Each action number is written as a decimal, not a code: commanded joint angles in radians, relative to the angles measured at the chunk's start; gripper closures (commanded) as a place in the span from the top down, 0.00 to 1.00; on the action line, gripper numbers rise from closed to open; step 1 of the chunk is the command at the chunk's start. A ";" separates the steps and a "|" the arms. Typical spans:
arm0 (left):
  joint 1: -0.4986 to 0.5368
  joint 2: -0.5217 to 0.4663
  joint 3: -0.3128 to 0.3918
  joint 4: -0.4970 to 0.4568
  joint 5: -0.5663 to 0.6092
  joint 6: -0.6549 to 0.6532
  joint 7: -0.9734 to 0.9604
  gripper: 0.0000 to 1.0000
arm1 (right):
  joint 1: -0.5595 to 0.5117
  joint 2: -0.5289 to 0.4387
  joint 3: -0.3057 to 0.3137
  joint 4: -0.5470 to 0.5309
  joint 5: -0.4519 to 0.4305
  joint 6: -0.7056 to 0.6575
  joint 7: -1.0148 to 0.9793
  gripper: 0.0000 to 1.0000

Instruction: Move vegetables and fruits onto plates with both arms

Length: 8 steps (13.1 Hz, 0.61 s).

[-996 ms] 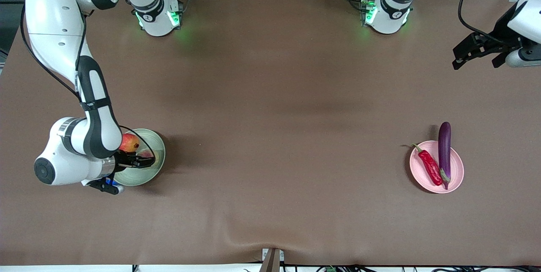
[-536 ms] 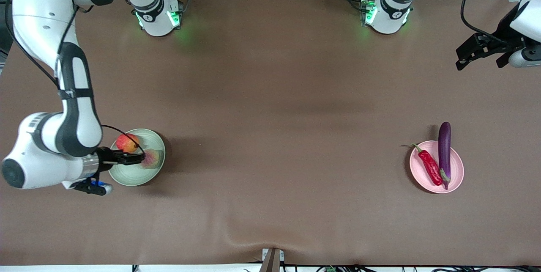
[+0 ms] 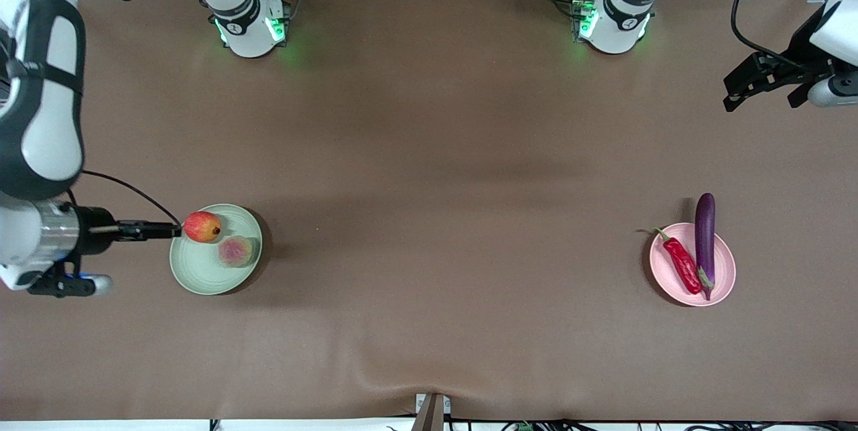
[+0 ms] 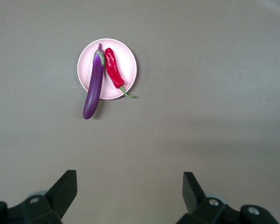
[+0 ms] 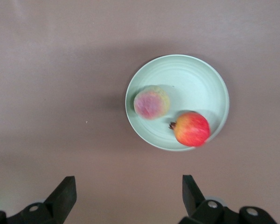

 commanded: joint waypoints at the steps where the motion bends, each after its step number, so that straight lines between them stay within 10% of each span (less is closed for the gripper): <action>1: -0.001 0.006 -0.004 0.019 0.022 -0.006 0.003 1.00 | 0.014 -0.132 0.017 -0.021 -0.149 -0.036 -0.015 1.00; 8: -0.001 0.004 -0.001 0.043 0.020 -0.054 0.000 1.00 | 0.052 -0.502 0.020 -0.333 -0.272 0.024 -0.024 1.00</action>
